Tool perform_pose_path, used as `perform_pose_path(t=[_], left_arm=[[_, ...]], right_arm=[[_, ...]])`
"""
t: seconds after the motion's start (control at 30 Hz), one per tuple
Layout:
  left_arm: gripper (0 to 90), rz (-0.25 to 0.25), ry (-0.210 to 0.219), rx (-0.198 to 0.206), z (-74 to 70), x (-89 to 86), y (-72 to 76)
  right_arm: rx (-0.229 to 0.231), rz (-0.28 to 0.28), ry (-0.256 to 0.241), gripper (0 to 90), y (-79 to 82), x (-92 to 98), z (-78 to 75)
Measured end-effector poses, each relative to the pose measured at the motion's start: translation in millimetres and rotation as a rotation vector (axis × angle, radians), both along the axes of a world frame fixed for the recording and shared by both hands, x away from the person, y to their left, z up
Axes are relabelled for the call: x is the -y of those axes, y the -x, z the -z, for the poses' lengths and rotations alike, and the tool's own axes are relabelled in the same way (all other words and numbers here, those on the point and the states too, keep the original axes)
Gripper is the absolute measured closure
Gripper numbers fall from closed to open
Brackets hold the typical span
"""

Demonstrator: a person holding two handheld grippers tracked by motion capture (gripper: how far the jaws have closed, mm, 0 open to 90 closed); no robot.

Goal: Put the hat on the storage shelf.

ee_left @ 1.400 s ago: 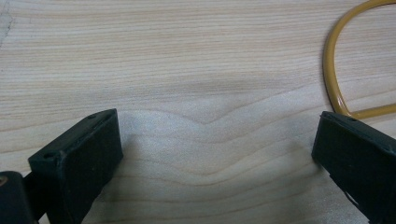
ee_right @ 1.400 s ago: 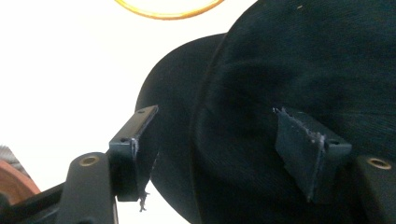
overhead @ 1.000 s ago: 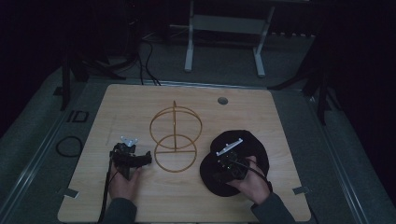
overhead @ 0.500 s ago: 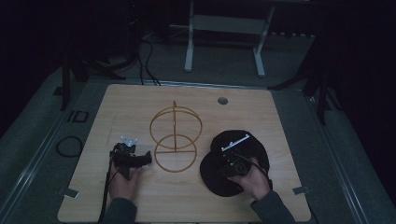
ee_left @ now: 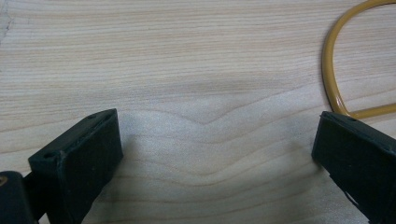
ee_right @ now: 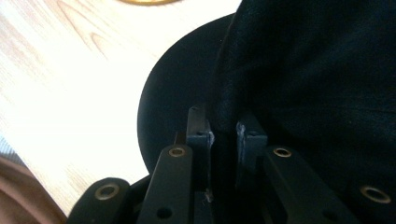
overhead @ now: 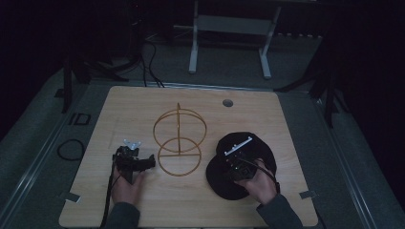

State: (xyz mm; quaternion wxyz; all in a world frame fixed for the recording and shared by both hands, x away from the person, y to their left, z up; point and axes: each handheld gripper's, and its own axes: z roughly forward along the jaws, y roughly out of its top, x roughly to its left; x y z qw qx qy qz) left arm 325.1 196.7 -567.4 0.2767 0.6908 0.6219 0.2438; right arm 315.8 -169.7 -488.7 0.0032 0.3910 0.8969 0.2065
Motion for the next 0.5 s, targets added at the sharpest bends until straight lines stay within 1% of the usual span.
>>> perform_pose_path(t=[0.07, 0.13, 0.23, 0.4, 0.47, 0.5], left_arm=[[1.2, 0.0, 0.0, 0.0, 0.0, 0.0, 0.0], [1.2, 0.0, 0.0, 0.0, 0.0, 0.0, 0.0], [1.2, 0.0, 0.0, 0.0, 0.0, 0.0, 0.0], [1.2, 0.0, 0.0, 0.0, 0.0, 0.0, 0.0], [1.2, 0.0, 0.0, 0.0, 0.0, 0.0, 0.0], [1.2, 0.0, 0.0, 0.0, 0.0, 0.0, 0.0]], right_arm=[[-0.001, -0.003, 0.003, 79.9, 0.0, 0.2, -1.0], [0.006, -0.013, 0.013, 79.9, -0.7, 1.3, -6.0], [0.023, -0.014, 0.028, 79.8, -1.5, 1.9, -11.5], [0.033, -0.011, 0.021, 79.5, -4.4, 4.0, -21.8], [0.034, -0.015, 0.023, 79.5, -4.8, 4.1, -23.2], [0.044, -0.017, 0.024, 79.3, -6.1, 4.2, -26.6]])
